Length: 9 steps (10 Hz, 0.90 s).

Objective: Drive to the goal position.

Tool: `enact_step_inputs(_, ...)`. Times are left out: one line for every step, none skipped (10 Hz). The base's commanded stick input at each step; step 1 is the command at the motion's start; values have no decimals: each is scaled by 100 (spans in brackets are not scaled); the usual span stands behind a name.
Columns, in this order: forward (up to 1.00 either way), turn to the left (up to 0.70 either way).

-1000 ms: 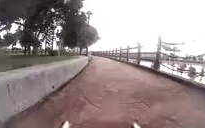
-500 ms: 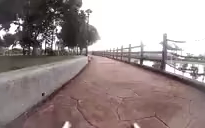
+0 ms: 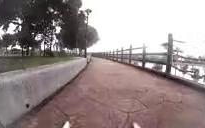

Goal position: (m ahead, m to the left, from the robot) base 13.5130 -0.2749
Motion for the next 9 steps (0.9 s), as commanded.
enact_step_inputs(70,0)
enact_step_inputs(70,0)
enact_step_inputs(70,-8)
enact_step_inputs(70,-30)
enact_step_inputs(70,-33)
enact_step_inputs(70,-11)
enact_step_inputs(70,0)
enact_step_inputs(70,0)
enact_step_inputs(70,0)
